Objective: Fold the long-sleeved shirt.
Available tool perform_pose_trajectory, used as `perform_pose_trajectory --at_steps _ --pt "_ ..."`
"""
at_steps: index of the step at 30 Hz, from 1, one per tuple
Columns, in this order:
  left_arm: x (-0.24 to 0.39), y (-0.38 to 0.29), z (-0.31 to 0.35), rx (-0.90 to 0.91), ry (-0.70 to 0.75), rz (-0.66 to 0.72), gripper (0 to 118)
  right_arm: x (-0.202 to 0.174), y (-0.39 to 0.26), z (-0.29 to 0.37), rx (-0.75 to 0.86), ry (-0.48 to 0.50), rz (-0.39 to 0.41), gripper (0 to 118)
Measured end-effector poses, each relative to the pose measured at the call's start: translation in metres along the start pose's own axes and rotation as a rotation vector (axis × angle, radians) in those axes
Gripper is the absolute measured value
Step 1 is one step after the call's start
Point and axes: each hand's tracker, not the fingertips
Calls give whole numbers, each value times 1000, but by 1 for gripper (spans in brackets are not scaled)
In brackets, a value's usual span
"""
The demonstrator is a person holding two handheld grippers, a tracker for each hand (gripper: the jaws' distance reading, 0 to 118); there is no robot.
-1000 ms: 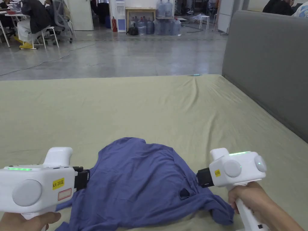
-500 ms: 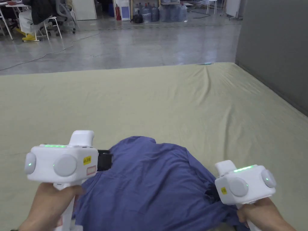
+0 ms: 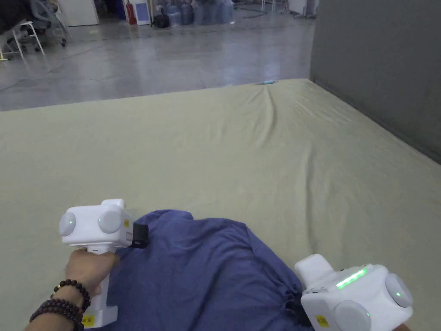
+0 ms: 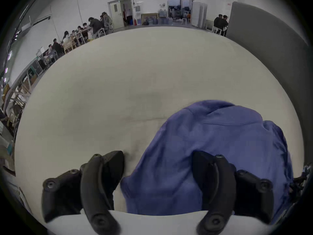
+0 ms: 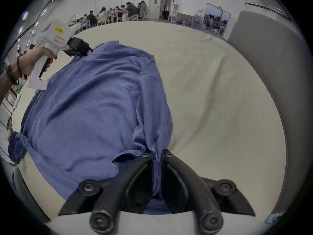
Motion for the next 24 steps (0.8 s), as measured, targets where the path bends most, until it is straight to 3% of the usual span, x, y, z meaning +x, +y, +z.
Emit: perform_pose_trajectory --at_steps 2,3,4,7,10,24 --pt "6 5 16 5 23 11 69 0 -1 -1 1 6 -5 4" --pt "4 8 28 24 75 13 28 0 -1 -3 3 5 -10 4" --pt "3 7 42 29 53 3 0 -1 -1 -4 8 5 -16 4" --pt "-12 6 92 81 -41 90 0 4 6 8 7 24 -38 4" --pt "-34 6 147 194 -93 156 0 16 21 43 78 76 -130 4" --pt "-93 18 442 699 -126 176 0 29 170 255 497 81 -119 4"
